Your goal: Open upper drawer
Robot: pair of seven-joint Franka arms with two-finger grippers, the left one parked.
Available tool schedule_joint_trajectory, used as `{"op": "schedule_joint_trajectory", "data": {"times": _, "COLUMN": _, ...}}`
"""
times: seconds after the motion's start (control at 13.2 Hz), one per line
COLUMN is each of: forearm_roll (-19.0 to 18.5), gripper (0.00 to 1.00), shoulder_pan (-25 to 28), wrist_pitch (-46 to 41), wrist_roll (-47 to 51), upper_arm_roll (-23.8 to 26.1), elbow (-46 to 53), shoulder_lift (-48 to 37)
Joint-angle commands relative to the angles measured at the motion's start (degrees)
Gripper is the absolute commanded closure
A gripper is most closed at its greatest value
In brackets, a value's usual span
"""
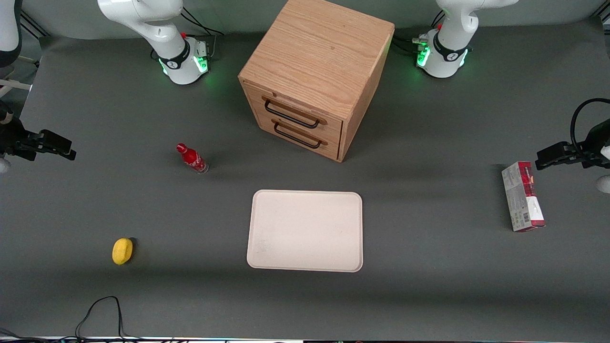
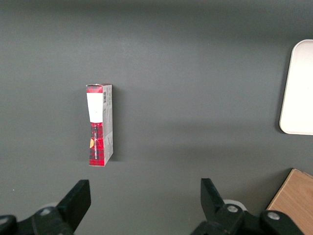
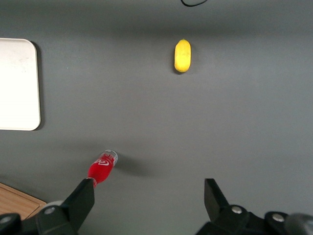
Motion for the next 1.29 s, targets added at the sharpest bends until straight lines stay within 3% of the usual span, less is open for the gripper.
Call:
{"op": "schedule_joint_trajectory", "data": {"times": 0.0, "forearm_roll": 0.14, "gripper": 0.0, "shoulder_pan": -0.3, "wrist_pitch": -0.89, "wrist_roll": -0.34, "upper_arm_roll": 0.44, "elbow": -0.04, "shoulder_lift": -0.55}}
{"op": "schedule_joint_trajectory", "data": {"times": 0.46, "forearm_roll": 0.66, "gripper": 0.0, "shoulder_pan": 1.71, "wrist_pitch": -0.98, "wrist_roll": -0.26, "upper_arm_roll": 0.96, "elbow": 1.19, "shoulder_lift": -0.37}}
{"op": "schedule_joint_trajectory", "data": {"times": 0.76, "forearm_roll": 0.93, "gripper": 0.0, "shoulder_pan": 8.48, "wrist_pitch": -1.15, "wrist_roll": -0.25, "upper_arm_roll": 0.96, "elbow": 2.33, "shoulder_lift": 0.33}}
{"op": "schedule_joint_trajectory", "data": {"times": 1.22, "forearm_roll": 0.93, "gripper": 0.0, "shoulder_pan": 22.71, "wrist_pitch": -1.42, "wrist_roll": -0.25, "upper_arm_roll": 1.05, "elbow": 3.12, "shoulder_lift": 0.42}}
